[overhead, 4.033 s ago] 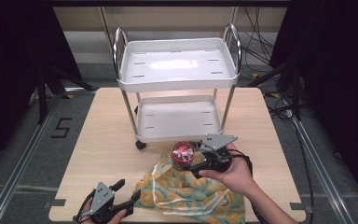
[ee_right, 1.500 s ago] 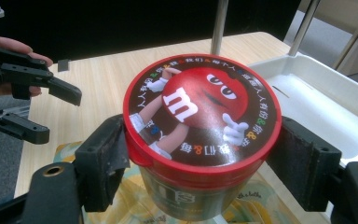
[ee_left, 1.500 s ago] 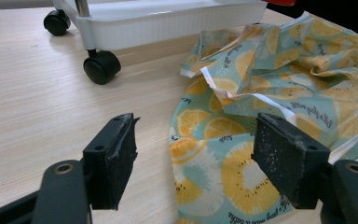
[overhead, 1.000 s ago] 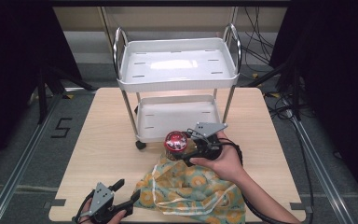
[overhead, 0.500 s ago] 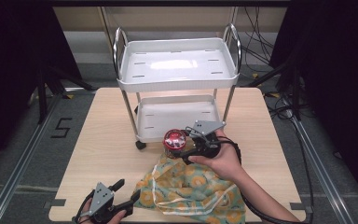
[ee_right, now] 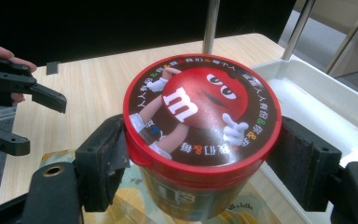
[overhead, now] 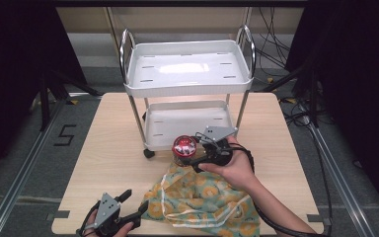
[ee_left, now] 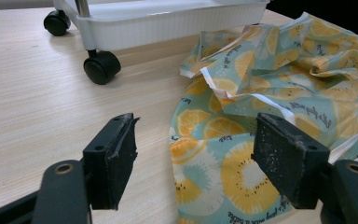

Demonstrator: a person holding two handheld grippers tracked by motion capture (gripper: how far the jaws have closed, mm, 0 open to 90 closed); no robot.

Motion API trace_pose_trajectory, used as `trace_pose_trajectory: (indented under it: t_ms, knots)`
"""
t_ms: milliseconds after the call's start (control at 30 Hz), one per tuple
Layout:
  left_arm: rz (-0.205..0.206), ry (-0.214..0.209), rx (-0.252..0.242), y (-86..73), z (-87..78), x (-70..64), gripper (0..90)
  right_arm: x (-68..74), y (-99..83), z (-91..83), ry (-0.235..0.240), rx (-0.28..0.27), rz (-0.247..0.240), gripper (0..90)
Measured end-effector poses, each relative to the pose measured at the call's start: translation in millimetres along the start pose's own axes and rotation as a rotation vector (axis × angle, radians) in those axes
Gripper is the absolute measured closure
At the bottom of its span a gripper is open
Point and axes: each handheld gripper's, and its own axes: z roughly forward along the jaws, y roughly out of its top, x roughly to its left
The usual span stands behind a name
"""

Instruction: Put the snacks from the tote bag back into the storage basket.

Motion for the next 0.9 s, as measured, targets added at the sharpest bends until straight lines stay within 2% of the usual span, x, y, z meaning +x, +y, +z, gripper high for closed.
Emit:
trace_pose_trajectory:
  t_ms: [33, 100, 133, 433, 467, 500, 767, 900]
  knots:
    - [-0.001, -0.012, -0.015, -0.5, 1.2, 0.7, 29.6, -0.5, 0.1, 0.3, -0.002, -0.003, -0.006, 26.1]
    - [0.004, -0.006, -0.006, -0.1, 0.5, 0.7, 29.6, -0.7, 0.2, 0.9, -0.005, -0.003, -0.007, 26.1]
    - [0.004, -0.007, -0.007, -0.1, 0.5, 0.8, 29.6, 0.8, -0.3, 1.7, -0.008, -0.003, 0.01, 26.1]
    - [0.002, -0.007, -0.007, -0.1, 0.4, 0.8, 29.6, -0.8, 1.0, 5.4, -0.014, 0.0, 0.002, 26.1]
    - [0.0, -0.016, -0.018, -0.5, 1.3, 1.2, 29.6, -0.7, 1.5, 6.5, -0.009, -0.005, -0.004, 26.1]
    - [-0.001, -0.016, -0.018, -0.5, 1.2, 1.2, 29.6, -1.1, 2.2, 6.0, -0.02, -0.002, -0.011, 26.1]
    - [-0.009, -0.011, -0.018, -0.5, 1.1, 0.9, 29.6, -2.9, 4.1, 7.8, -0.011, 0.004, -0.011, 26.1]
    - [-0.01, -0.011, -0.019, -0.6, 1.1, 1.0, 29.6, -3.6, 4.6, 9.2, -0.022, -0.004, -0.009, 26.1]
